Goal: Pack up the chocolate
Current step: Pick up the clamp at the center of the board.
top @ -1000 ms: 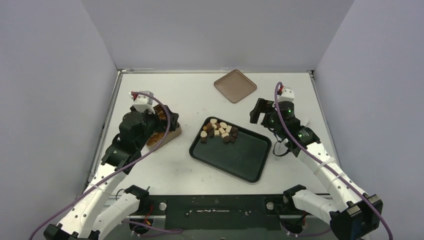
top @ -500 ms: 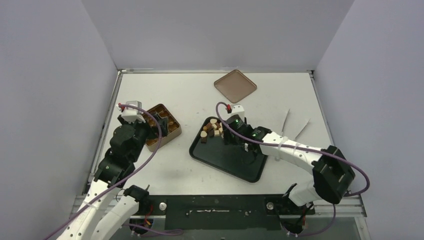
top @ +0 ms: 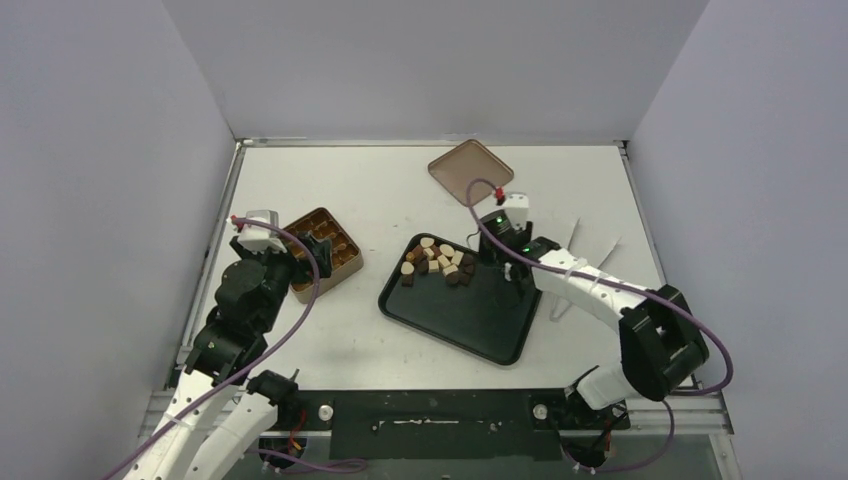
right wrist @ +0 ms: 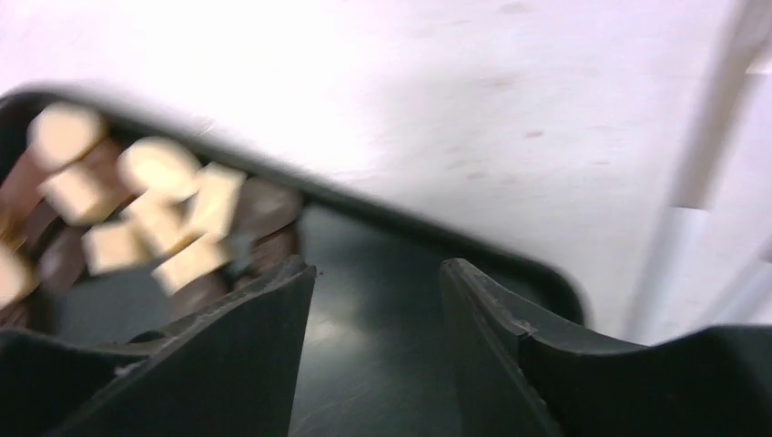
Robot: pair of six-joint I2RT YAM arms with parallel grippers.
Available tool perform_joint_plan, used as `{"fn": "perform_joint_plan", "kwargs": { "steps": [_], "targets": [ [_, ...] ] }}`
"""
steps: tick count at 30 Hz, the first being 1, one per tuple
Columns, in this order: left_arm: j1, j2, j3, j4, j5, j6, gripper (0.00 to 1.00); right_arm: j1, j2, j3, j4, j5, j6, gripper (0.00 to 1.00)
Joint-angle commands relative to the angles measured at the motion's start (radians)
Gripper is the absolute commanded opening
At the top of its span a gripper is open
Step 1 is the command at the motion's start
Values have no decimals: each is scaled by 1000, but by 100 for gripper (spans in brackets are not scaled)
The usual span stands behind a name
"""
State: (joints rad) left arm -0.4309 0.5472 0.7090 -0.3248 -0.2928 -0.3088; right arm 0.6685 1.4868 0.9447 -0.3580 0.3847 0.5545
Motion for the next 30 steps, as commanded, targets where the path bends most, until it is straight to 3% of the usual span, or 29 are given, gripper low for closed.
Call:
{"fn": "perform_joint_plan", "kwargs": {
  "steps": [1,6,12,21,30],
  "targets": [
    [-7,-7,-5,41,-7,18,97,-178,-123,-48,-48,86,59,57],
    [-12,-13,-6,41,-8,24,97,-374,-227,-115,-62,63,54,65],
    [-16,-13,-7,42,-7,28,97,-511,-263,-176,-100,51,108,75],
    [-16,-13,-10,43,-6,32,97,-595,-258,-258,-39,-54,130,85],
    [-16,-7,-12,43,-2,33,97,-612,-193,-299,80,-84,98,87]
  ]
}}
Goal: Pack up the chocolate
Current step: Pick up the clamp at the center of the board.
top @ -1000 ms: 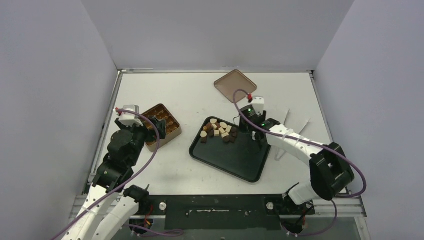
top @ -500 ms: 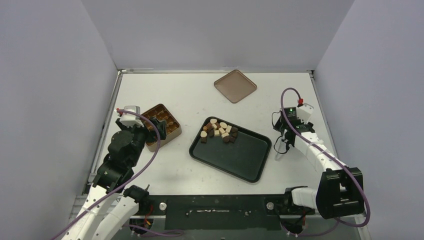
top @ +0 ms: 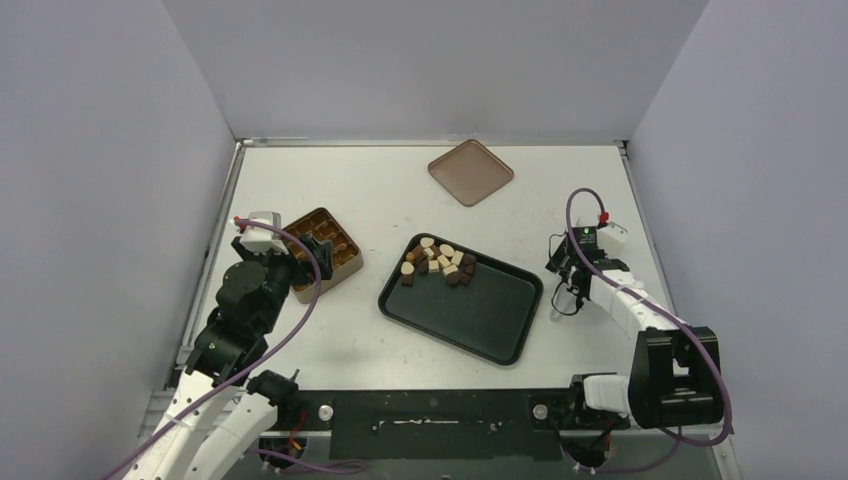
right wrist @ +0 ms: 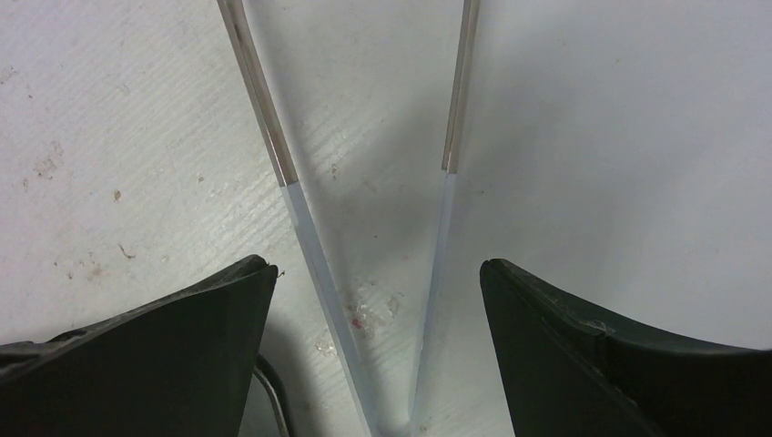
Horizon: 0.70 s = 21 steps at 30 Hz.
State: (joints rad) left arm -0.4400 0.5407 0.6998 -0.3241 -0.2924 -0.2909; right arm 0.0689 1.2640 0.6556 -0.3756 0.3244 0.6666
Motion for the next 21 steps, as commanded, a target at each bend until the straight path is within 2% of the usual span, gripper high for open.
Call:
{"fn": "perform_joint_plan", "kwargs": {
  "steps": [1,17,21],
  "targets": [
    [-6,-1,-3,43,-2,15,97,-14,42,-8,104,-24,-17,87],
    [-7,1,-6,46,-1,19,97,-21,180,-4,155,10,-9,85],
    [-7,0,-6,46,-2,20,97,-23,189,-5,161,14,-14,82]
  ]
}}
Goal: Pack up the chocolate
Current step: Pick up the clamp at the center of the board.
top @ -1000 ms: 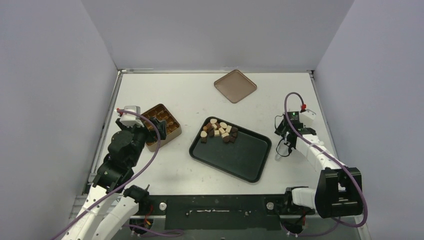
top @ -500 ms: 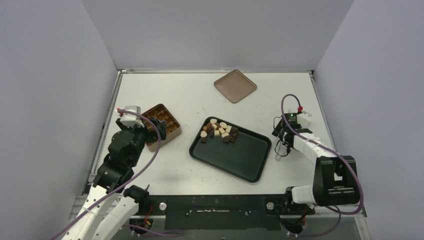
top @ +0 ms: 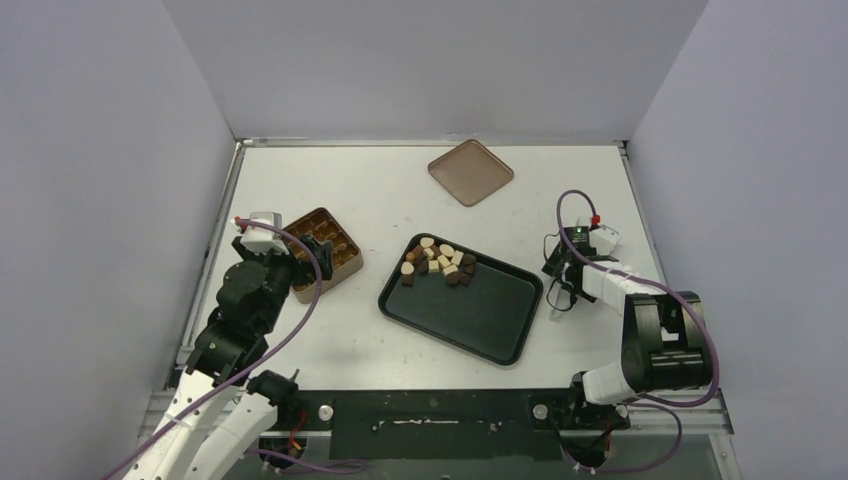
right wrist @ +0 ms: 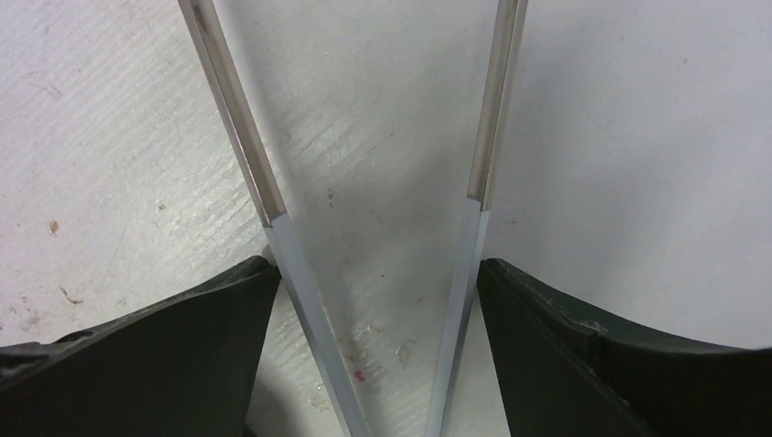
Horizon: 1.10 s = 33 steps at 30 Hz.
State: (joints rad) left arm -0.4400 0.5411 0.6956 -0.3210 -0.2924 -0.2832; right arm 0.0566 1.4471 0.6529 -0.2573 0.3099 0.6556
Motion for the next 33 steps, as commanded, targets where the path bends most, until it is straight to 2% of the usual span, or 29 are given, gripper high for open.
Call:
{"fn": "perform_joint_plan", "kwargs": {
  "steps": [1,17,24,33],
  "targets": [
    [-7,-2,-2,43,-2,12,97,-11,5,-2,43,31,-6,80],
    [-7,-7,-3,41,-3,13,97,6,-50,4,41,65,-63,63],
    [-7,-9,-2,44,-2,14,97,130,-94,109,-80,182,-105,60],
    [-6,-9,-5,45,-5,14,97,264,-132,252,-178,141,-163,59]
  ]
}}
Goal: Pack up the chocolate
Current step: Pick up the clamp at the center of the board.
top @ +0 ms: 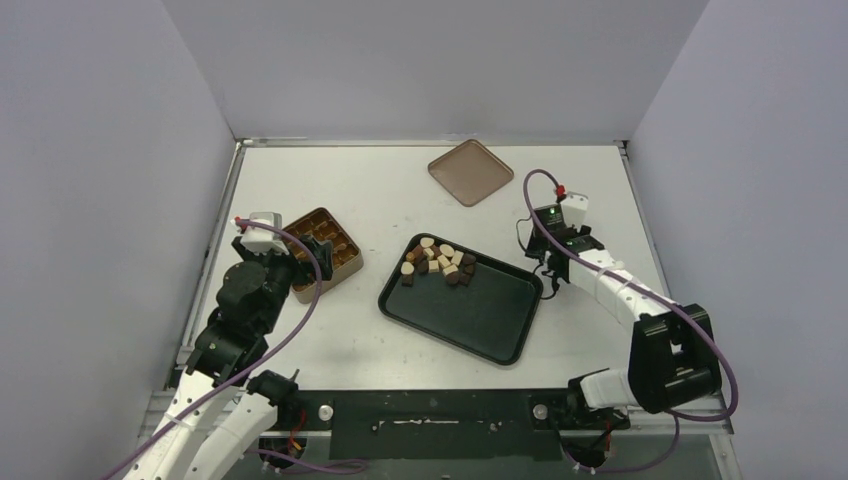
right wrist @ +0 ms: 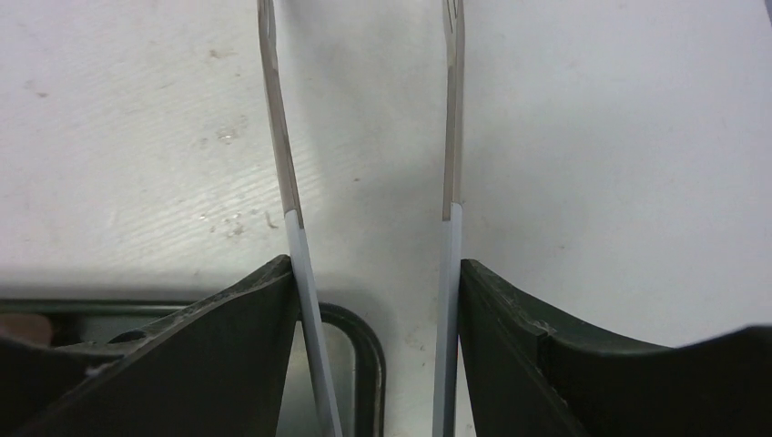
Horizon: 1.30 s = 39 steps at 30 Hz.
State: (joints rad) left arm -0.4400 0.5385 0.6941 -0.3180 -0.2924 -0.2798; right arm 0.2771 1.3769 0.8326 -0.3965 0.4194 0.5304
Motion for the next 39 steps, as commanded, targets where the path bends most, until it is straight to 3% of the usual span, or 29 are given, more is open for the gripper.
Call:
{"fn": "perform_joint_plan", "kwargs": {
  "steps": [1,9,15,27,31,39],
  "targets": [
    [-7,-5,-5,42,-5,11,97,54,-67,84,-46,27,-42,59],
    [-7,-3,-5,41,-8,11,97,138,-81,173,-127,-37,-100,58],
    [-7,-1,-4,40,-9,11,97,174,-125,228,-177,-221,-163,57],
    [-7,4,-5,45,-7,13,97,242,-232,266,-315,-426,-217,41],
    [-6,3,-5,43,-5,14,97,261,-258,255,-334,-528,-246,41],
    [-6,3,-5,42,-7,14,97,295,-264,217,-369,-519,-251,32]
  ]
}}
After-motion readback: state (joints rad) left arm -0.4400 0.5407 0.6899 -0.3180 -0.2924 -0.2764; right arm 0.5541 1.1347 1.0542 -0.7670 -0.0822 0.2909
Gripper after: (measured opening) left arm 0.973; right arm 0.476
